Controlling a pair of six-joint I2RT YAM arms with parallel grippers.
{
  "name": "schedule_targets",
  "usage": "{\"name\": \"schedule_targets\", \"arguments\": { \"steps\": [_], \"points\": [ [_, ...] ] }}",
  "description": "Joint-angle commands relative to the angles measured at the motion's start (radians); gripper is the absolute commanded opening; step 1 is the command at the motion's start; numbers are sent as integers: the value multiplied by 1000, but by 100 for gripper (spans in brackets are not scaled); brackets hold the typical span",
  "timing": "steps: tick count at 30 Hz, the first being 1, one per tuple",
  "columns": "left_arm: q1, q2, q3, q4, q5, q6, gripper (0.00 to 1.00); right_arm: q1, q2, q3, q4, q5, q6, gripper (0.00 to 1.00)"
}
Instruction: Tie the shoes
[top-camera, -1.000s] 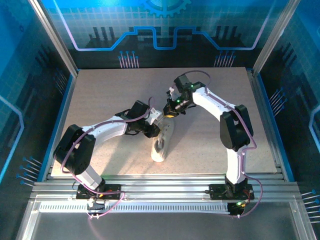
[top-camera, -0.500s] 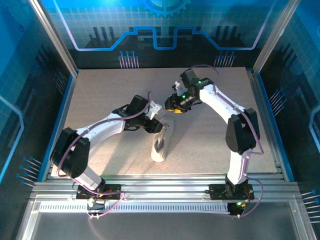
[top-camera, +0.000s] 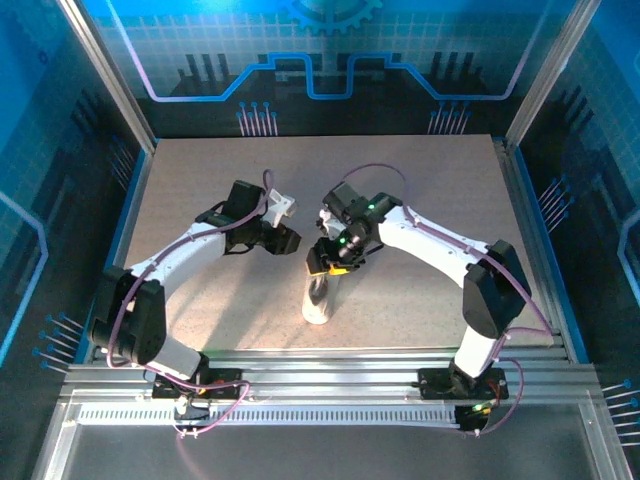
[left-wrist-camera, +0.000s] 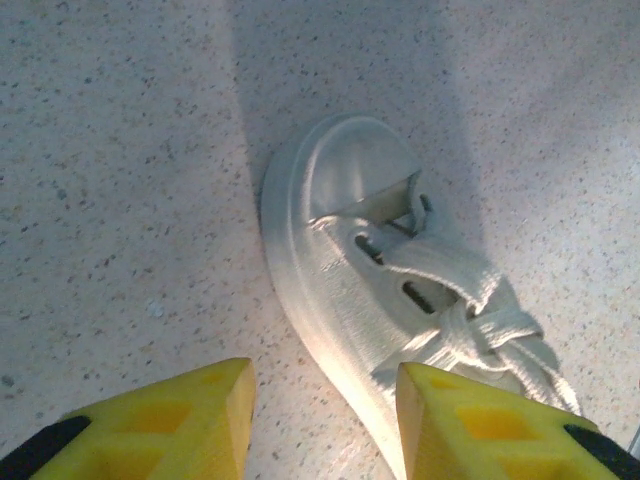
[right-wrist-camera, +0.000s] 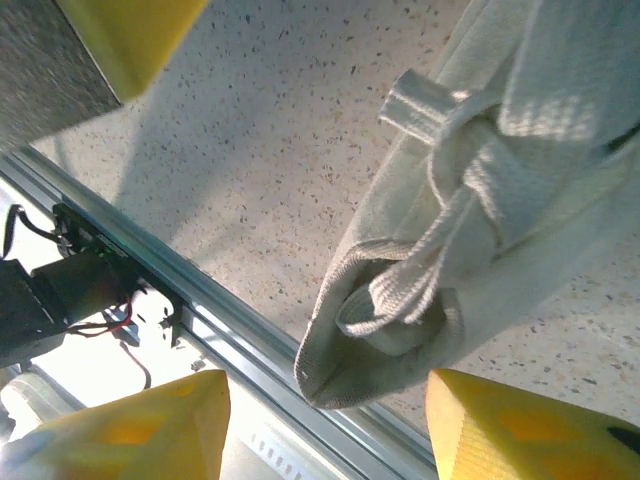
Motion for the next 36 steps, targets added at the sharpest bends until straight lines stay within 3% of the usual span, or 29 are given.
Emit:
{"name": "schedule_targets", "arguments": {
  "steps": [1,9,16,24,30,36],
  "points": [
    [18,-10,27,-71,37,81,42,13,36,12,-16,28,27,55],
    [19,-17,-3,-58,60,59,42,32,112,34,-4,89,38,50],
    [-17,-32,-21,-75,41,20,41,35,140,76,-42,141,-4,25],
    [-160,-84,-91,-53,-45,-157,40,10,115,142,-114,137,-80,8],
    [-168,-144,-177,-22,-71,-210,40,-42,156,245,-259,86,-261,1],
    [-168,-138,-181,-31,-42,-196,41,-62,205,318,-393,142,-522,1]
  ]
}}
